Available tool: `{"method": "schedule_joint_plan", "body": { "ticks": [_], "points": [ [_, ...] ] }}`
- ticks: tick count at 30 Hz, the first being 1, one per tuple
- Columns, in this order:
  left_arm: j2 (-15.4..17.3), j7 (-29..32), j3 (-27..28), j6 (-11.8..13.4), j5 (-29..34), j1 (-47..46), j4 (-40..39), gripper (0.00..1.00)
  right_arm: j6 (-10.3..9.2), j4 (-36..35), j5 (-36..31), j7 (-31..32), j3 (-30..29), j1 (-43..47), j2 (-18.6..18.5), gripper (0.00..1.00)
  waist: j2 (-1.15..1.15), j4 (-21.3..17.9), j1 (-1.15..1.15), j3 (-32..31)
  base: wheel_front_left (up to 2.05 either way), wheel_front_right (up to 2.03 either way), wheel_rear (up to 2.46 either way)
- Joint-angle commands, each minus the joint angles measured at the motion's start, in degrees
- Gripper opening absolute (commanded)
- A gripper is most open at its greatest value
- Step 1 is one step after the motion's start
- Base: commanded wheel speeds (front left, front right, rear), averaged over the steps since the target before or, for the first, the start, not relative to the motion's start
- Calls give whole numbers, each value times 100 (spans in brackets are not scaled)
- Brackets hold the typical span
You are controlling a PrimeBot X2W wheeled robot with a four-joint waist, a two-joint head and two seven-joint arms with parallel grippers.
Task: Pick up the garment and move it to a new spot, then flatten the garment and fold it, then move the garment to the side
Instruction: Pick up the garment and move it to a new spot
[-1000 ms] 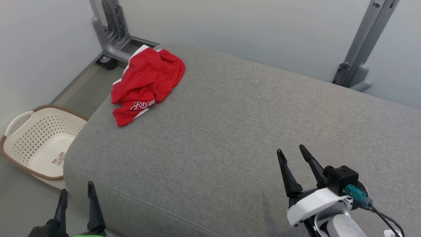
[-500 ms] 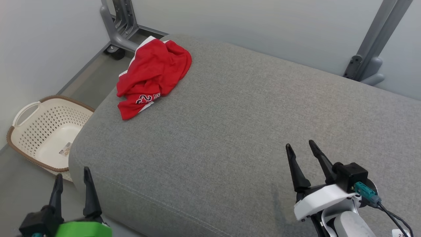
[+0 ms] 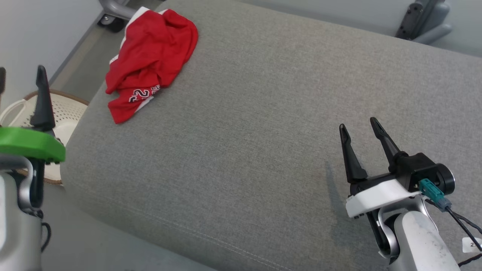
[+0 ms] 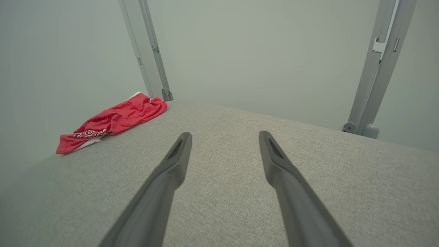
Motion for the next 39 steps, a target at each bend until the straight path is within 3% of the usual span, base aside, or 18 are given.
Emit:
{"method": "schedule_joint_plan", "body": {
  "ticks": [1, 8, 14, 18, 24, 36, 37, 39],
  "points": [
    [177, 143, -71, -58, -25, -425, 275, 100, -8, -127, -120, 75, -22, -133, -30, 100, 41, -637, 0, 792, 0, 0, 0],
    [709, 687, -524, -144, -269, -1682, 1803, 100, -9, -601, -402, 351, -78, -229, -163, 100, 41, -1235, 0, 1451, 0, 0, 0],
    [947, 1089, -1137, -154, -937, -2276, 2722, 100, -9, -999, -446, 502, -252, -155, -267, 100, 41, -1553, 0, 1848, 0, 0, 0],
    [1140, 1202, -1452, -154, -1417, -2566, 3095, 100, -8, -1190, -466, 553, -288, -116, -287, 100, 41, -1630, 0, 2058, 0, 0, 0],
    [1307, 1116, -1698, -155, -1666, -2859, 3701, 100, -8, -1322, -486, 571, -268, -86, -267, 100, 41, -1665, 0, 2235, 0, 0, 0],
    [1291, 984, -1838, -155, -1790, -3149, 4794, 98, -8, -1424, -523, 592, -223, -155, -309, 100, 41, -1695, 0, 2337, 0, 0, 0],
    [1289, 958, -1847, -151, -1787, -3167, 4870, 48, -8, -1436, -534, 574, -219, -173, -313, 100, 41, -1701, 0, 2337, 0, 0, 0],
    [1269, 909, -1871, -146, -1808, -3182, 5009, 0, -8, -1474, -557, 525, -217, -201, -312, 100, 41, -1712, 0, 2328, 0, 0, 0]
  ]
}}
